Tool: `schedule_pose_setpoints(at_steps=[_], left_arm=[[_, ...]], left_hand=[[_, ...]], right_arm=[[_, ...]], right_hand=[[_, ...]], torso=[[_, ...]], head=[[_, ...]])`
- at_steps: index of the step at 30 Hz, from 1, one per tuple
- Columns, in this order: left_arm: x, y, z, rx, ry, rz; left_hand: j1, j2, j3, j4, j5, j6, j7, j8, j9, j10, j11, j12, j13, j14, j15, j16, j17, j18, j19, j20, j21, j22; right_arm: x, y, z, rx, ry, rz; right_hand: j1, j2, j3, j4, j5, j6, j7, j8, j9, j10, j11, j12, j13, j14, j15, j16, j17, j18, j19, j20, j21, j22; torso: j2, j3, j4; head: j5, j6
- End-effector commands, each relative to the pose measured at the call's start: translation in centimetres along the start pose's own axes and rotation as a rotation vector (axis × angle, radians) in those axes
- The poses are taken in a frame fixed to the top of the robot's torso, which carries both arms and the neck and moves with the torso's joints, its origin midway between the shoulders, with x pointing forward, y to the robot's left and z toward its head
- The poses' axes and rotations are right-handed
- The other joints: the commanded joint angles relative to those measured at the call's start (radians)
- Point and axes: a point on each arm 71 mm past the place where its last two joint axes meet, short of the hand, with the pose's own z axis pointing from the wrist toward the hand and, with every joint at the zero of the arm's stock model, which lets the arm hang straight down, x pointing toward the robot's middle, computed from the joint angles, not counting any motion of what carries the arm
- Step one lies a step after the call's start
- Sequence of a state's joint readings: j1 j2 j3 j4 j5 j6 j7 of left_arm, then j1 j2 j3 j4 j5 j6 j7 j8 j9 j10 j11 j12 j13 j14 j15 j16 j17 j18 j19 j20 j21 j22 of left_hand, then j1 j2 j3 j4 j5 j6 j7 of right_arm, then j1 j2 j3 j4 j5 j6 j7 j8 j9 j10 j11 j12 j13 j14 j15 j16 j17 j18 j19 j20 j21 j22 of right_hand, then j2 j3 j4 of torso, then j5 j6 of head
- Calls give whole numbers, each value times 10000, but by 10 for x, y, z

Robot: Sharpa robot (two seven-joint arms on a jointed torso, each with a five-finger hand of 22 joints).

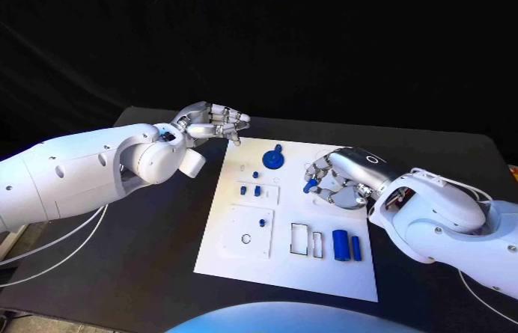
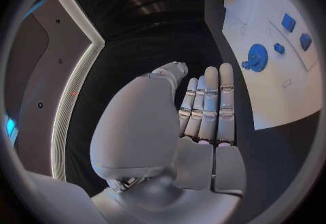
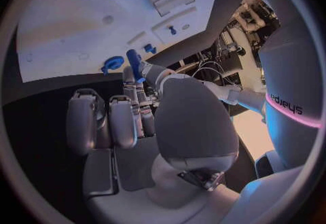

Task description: Assemble the parts on the task board

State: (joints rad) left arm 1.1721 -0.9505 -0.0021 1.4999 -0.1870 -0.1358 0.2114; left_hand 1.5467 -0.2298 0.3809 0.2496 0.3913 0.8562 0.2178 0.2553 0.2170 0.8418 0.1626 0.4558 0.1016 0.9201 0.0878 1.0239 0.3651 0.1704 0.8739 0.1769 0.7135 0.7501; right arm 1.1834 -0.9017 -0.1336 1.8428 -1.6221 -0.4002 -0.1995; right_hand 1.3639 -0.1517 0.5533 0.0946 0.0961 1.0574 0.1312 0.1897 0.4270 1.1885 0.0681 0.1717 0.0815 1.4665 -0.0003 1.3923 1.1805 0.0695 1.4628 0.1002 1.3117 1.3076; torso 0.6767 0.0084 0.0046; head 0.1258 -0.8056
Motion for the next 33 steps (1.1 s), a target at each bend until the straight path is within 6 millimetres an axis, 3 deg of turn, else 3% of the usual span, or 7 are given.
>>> schedule_pose_setpoints(at_steps=[1, 11, 16, 33], left_arm=[[3, -1, 1, 62, 228, -31], [8, -2, 5, 162, 322, -61], [10, -2, 6, 195, 355, -72], [12, -2, 8, 196, 414, -90]], left_hand=[[44, 53, 1, -76, 18, -71, 91, -26, -9, -69, 14, 40, -11, -34, 6, -49, -17, 116, -23, 9, -38, -2], [44, 53, 1, -76, 18, -71, 91, -26, -9, -69, 14, 40, -11, -34, 6, -49, -17, 116, -23, 9, -38, -2], [39, 59, 0, -78, 15, -72, 91, -23, -12, -72, 15, 47, -14, -38, 8, -54, -24, 115, -27, 11, -41, -1], [34, 67, 1, -80, 14, -71, 89, -19, -15, -70, 15, 56, -15, -38, 9, -56, -30, 115, -28, 12, -42, 0]], right_arm=[[1, 16, 5, -393, -180, 584], [38, 74, 21, -1979, 274, 1533], [56, 90, 25, -2375, 545, 1856], [94, 92, 33, -2328, 1489, 1999]], right_hand=[[-120, -83, -17, 54, 56, 88, -4, 123, 214, 72, 22, -40, -10, 288, -76, 59, 9, -182, 140, -54, 62, 1763], [-95, -90, -2, 35, 86, 74, -3, 121, 219, 72, 18, -62, -14, 287, -80, 55, -4, -178, 135, -56, 45, 1759], [-69, -89, 15, 16, 110, 63, 2, 120, 224, 72, 19, -81, -17, 287, -80, 56, -5, -173, 128, -57, 21, 1753], [-60, -87, 25, 7, 123, 52, 12, 119, 229, 70, 26, -99, -20, 288, -78, 58, -5, -170, 124, -58, 6, 1750]], torso=[[9, 5, -7], [24, 4, 6], [27, -5, 5], [25, 9, 0]], head=[[73, -32], [179, -21], [233, -65], [423, -193]])
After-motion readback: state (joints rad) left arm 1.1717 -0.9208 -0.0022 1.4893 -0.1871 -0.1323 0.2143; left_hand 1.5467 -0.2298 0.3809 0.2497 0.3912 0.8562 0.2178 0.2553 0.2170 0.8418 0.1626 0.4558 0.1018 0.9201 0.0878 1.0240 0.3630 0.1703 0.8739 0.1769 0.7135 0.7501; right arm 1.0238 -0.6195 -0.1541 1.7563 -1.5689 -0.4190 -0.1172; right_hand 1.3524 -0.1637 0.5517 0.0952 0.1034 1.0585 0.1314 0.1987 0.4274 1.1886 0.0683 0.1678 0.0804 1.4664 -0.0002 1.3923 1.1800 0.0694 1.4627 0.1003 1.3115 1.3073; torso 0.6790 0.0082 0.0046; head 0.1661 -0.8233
